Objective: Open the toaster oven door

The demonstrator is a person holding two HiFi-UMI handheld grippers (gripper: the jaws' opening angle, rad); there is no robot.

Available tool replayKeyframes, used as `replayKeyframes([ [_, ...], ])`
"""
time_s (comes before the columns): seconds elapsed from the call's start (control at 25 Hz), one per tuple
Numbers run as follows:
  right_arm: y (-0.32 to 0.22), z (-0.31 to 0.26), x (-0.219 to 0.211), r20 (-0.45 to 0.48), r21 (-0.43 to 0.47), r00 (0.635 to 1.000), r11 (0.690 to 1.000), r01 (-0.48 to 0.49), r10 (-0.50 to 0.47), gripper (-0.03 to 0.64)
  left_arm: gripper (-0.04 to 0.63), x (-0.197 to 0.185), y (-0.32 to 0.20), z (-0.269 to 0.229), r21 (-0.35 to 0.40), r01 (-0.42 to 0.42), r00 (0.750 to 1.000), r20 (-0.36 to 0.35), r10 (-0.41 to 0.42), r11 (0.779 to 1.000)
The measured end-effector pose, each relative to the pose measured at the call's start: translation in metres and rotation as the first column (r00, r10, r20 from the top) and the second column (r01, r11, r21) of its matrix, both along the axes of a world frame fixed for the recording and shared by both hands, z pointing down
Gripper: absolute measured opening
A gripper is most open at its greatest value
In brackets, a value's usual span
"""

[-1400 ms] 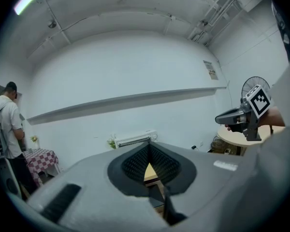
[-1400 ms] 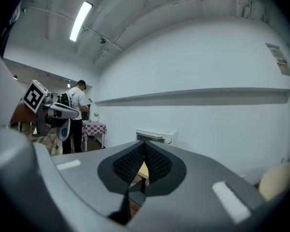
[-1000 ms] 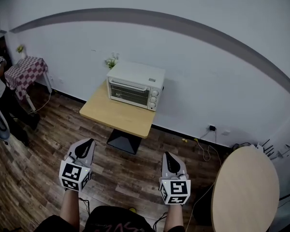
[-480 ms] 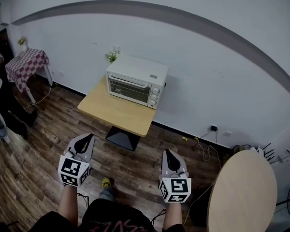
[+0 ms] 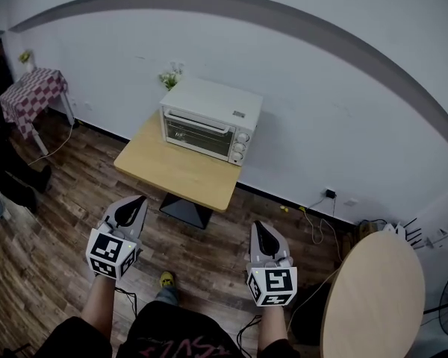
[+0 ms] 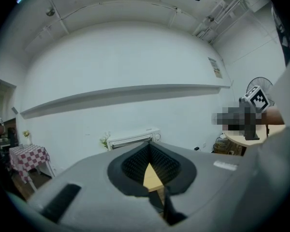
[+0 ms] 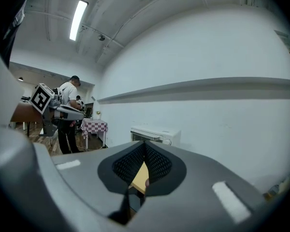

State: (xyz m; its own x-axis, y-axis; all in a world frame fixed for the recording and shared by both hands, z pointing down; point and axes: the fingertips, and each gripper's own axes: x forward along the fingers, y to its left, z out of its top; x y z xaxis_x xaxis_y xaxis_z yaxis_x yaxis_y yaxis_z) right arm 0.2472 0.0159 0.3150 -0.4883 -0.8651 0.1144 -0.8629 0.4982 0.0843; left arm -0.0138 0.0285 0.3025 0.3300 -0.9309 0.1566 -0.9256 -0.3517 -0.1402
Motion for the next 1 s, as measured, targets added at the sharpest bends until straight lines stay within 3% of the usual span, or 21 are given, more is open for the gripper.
replayKeyframes([
  [0.28, -0.047, -0.003, -0.021, -0.026, 0.003, 1.000, 1.000, -0.005, 0.005, 0.009, -0.003, -0.022, -0.054, 0.004, -0.005, -0.005, 1.000, -0.023, 0.005, 1.000],
  [0.68, -0.103, -0.014, -0.052, -0.047, 0.011, 0.998, 0.999, -0.051, 0.052, 0.009, -0.003, -0.033, -0.123, -0.005, -0.002, -0.120, 0.993, -0.004, 0.120, 0.993],
  [1.0, -0.141, -0.009, -0.076, -0.055, -0.005, 0.994, 0.995, -0.100, 0.100, 0.009, -0.003, -0.061, -0.169, 0.005, -0.019, -0.147, 0.989, -0.014, 0.146, 0.989],
])
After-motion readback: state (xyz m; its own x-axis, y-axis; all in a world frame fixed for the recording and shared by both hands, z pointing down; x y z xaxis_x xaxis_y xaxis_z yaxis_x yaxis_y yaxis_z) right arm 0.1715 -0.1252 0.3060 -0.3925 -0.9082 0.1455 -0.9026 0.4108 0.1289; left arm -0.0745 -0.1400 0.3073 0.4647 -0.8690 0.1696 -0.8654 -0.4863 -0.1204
